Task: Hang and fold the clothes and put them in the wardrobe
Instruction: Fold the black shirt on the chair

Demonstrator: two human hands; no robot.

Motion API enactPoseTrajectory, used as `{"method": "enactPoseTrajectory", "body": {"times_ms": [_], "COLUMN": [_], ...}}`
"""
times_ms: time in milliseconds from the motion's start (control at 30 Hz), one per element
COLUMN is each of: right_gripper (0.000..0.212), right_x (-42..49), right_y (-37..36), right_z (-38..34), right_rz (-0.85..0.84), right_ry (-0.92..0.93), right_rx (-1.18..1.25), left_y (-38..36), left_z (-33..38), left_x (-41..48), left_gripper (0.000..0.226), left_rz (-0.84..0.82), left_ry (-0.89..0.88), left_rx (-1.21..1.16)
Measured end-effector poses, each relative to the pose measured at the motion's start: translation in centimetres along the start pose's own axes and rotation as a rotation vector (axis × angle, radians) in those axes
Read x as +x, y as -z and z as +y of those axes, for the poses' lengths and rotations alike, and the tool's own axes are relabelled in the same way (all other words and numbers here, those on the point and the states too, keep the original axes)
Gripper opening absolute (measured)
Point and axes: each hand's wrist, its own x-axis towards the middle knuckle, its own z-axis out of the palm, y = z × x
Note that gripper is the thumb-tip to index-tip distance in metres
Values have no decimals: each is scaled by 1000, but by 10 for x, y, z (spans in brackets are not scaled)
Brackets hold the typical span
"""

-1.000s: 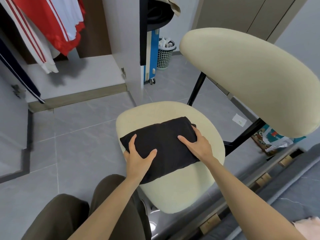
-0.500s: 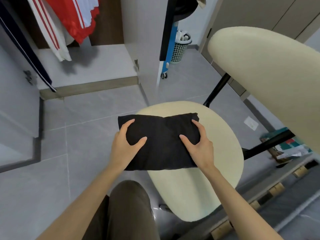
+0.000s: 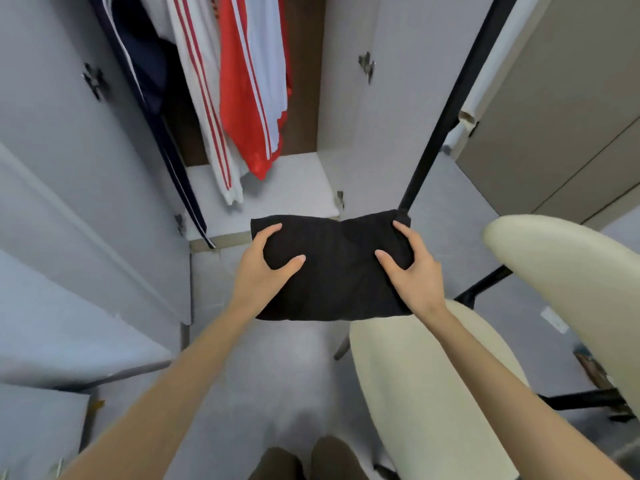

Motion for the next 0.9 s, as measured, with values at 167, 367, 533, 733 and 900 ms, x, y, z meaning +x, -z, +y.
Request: {"method": "enactPoseTrajectory", "body": {"times_ms": [167,367,533,733,900], "right_gripper": [55,54,51,52,52], "right_x": [59,123,178,256,325], "right_y": [65,127,166,199,217], "right_z": [-158,-311,-392,-460,-516], "right_rz": [55,170,271,345,320], "right_ry": [117,259,373,474,543], "right_rx": [27,75,136,164,164], "left_y": [97,187,224,252,275], "left_z": [149,298,384,463,508], "left_x": [48,109,162,229,280], "left_gripper": [63,61,60,63,63], "left_rz": [38,71,152,244,319], "left_ry": [-77,-240,-372,-476,-487], "left_rx": [-23,-60,-72,-52,-91]}}
